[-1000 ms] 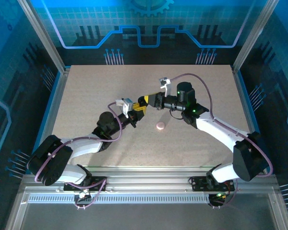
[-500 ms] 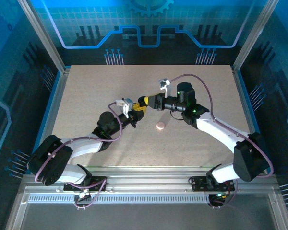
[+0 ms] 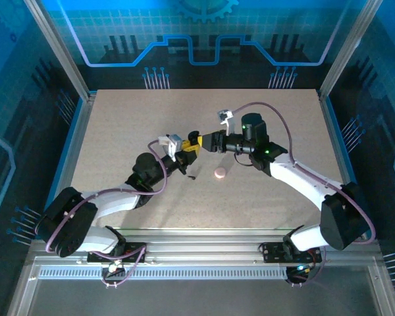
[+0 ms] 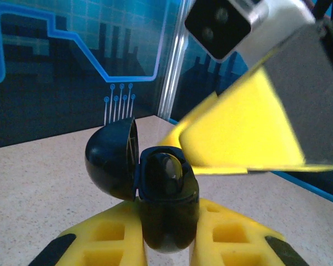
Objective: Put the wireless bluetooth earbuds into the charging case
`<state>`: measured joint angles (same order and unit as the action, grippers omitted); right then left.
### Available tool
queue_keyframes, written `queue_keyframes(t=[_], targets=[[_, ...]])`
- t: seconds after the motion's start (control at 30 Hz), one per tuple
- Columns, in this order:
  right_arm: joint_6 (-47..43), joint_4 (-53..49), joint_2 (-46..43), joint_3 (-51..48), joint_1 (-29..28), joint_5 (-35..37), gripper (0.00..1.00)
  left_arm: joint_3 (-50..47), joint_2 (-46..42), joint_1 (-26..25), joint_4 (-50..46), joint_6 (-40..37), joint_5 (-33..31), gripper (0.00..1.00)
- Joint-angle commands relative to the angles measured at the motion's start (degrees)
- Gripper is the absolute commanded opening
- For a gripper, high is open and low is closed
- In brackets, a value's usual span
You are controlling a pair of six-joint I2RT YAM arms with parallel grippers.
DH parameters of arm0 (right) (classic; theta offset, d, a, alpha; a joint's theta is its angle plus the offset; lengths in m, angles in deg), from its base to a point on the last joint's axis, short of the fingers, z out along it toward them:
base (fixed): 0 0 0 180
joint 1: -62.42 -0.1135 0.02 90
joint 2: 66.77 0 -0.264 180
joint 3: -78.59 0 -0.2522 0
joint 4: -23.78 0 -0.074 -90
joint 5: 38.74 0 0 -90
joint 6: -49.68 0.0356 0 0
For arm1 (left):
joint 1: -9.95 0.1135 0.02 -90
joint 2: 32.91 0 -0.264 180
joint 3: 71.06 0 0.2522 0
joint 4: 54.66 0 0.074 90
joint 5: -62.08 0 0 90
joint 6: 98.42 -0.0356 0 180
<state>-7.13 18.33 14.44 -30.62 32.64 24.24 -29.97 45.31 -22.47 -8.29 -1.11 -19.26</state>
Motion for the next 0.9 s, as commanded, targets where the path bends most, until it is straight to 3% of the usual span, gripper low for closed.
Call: queue_keyframes(t=[0.0, 0.3, 0.57, 0.73, 0.87], targets=[[-1.59, -10.38, 0.46, 2.86, 0.94, 2.69, 0.46, 1.05, -1.48, 0.33, 0.95, -0.98, -3.95, 0.13], [-4.18, -36.24, 8.00, 13.97, -0.11, 10.17, 0.44, -3.19, -5.37, 5.37, -3.71, 6.85, -9.84, 0.13], [16.17, -48.57, 16.64, 20.12, -2.63, 11.63, 0.45, -4.15, -17.46, 9.57, -25.46, 8.88, -17.06, 0.13], [29.19, -49.73, 22.39, 22.76, -6.31, 10.79, 0.51, -3.76, -23.62, 13.43, -38.48, 10.35, -20.03, 0.13], [37.97, -50.03, 27.31, 25.88, -9.19, 10.35, 0.59, -3.91, -25.62, 16.66, -43.65, 12.49, -19.74, 0.13]])
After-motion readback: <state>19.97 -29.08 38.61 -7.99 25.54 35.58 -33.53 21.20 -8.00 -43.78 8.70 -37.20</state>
